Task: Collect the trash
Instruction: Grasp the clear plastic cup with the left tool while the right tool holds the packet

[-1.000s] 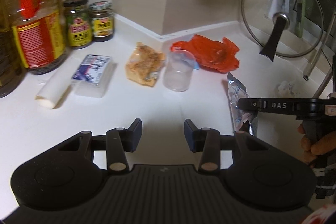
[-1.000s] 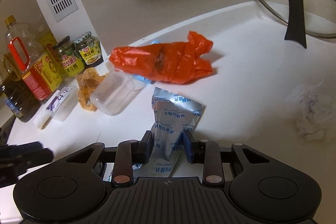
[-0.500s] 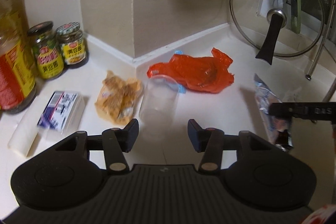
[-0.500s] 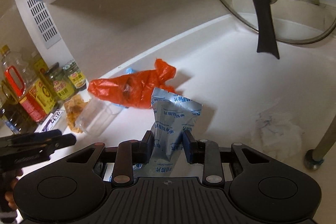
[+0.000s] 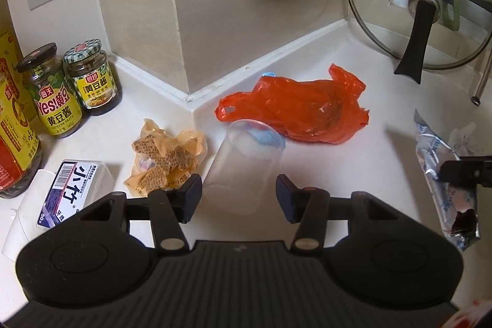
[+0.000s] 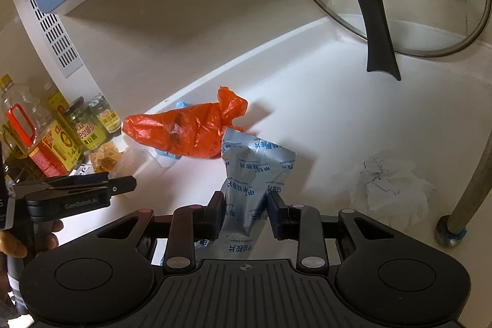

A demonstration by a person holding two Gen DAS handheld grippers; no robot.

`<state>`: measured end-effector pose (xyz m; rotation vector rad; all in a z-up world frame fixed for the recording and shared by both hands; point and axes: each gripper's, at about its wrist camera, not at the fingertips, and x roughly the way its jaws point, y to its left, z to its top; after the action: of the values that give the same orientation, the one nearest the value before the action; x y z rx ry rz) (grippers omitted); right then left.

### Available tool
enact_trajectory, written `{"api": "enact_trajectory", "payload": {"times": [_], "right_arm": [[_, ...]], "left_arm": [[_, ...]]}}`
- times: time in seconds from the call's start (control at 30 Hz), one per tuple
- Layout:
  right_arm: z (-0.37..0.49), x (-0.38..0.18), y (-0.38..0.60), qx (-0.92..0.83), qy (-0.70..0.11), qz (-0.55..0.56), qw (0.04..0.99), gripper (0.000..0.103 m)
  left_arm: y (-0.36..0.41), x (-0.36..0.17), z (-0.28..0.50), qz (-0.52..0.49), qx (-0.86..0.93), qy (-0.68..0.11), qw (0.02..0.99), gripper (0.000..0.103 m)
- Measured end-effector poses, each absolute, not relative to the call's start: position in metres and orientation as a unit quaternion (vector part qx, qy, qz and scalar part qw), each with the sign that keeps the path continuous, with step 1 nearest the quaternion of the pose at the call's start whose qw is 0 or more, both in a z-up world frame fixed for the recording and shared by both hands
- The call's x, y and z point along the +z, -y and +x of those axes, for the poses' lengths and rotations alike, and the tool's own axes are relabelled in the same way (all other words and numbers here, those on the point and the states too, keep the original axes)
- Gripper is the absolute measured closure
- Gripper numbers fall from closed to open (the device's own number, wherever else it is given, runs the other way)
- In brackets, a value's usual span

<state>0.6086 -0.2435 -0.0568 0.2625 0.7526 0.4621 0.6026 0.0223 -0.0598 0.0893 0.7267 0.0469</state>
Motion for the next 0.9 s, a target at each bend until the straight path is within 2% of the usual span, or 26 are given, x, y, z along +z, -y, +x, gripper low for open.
{"api": "enact_trajectory", "payload": {"times": [0.1,0.37,0.43,0.5,0.9], "right_arm": [[0.609,-0.057,0.243,0.225,-0.363,0.128,0.895,0.072],[0.609,-0.058,0.245,0.228,-0.365,0.133,0.893,0.072],[0.609,-0.059,0.246,0.229,-0.366,0.134,0.892,0.072],[0.609,-0.059,0.246,0.23,-0.366,0.135,0.892,0.072],[0.605,-0.062,0.25,0.247,-0.368,0.14,0.885,0.072]], "left_arm": [[-0.022,-0.061,0.605,0.052,0.027,-0.353,0.934,0.046],[-0.013,-0.066,0.614,0.103,0.02,-0.35,0.931,0.043],[-0.011,-0.069,0.615,0.116,0.019,-0.352,0.928,0.044],[-0.008,-0.072,0.616,0.127,0.019,-0.356,0.925,0.053],[0.007,-0.065,0.596,0.119,0.016,-0.357,0.926,0.055]]}}
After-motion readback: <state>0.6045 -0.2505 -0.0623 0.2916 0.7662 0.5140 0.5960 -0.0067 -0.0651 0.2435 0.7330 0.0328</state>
